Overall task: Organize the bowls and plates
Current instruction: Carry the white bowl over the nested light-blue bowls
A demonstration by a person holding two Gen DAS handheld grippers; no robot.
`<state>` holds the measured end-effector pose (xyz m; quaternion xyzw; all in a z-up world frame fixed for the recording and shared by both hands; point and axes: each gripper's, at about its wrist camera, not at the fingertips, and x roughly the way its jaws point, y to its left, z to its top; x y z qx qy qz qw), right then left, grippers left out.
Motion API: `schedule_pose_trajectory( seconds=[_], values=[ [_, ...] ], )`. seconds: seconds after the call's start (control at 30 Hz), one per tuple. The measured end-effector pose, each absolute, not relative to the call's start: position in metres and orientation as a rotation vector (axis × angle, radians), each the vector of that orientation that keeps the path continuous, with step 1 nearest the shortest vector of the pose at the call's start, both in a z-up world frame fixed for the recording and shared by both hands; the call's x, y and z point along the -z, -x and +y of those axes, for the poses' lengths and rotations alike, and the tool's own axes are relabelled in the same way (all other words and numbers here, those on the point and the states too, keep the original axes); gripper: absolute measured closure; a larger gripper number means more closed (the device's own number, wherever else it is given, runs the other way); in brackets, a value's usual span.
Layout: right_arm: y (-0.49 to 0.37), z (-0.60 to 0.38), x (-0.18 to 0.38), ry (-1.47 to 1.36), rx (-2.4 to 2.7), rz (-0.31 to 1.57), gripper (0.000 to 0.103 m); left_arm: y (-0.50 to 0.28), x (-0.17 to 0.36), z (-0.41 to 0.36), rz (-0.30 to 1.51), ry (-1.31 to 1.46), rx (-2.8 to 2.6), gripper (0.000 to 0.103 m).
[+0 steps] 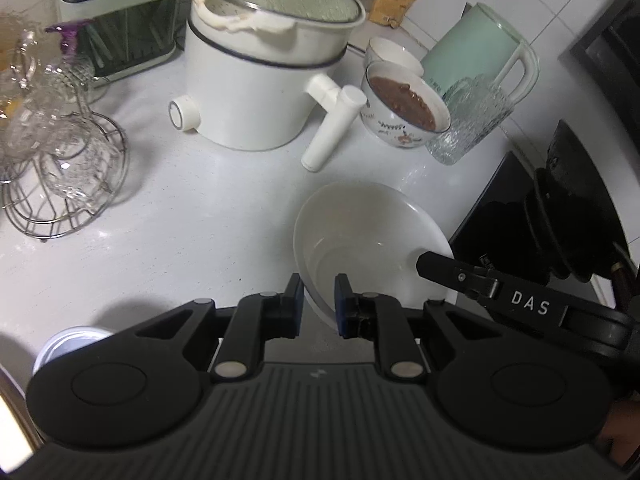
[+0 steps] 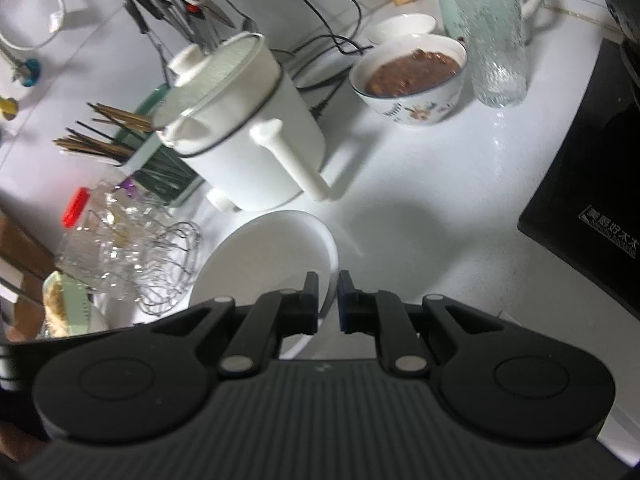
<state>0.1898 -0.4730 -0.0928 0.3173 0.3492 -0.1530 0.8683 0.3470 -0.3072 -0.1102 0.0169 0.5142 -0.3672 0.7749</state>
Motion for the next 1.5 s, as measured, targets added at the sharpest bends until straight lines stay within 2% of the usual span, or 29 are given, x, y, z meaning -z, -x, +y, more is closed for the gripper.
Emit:
schedule_pose_trajectory(
  seconds=[0.83, 1.13, 1.5],
  values=[
    [-0.227, -0.4, 0.047, -0.507, 0.045, 0.725, 0.09, -0.326, 0.058, -0.199, 0.949, 0.088, 0.601, 0.084],
    [-0.249, -0.357, 0.042, -0.397, -0.078, 0.772, 0.09, -0.314, 0.066, -0.146, 0.953, 0.185, 0.465, 0.084],
    [-0.258, -0.312, 0.071, -0.305, -0.147, 0.895, 0.09, -0.295, 0.106, -0.109, 1.038, 0.211, 0.346, 0.083]
  ],
)
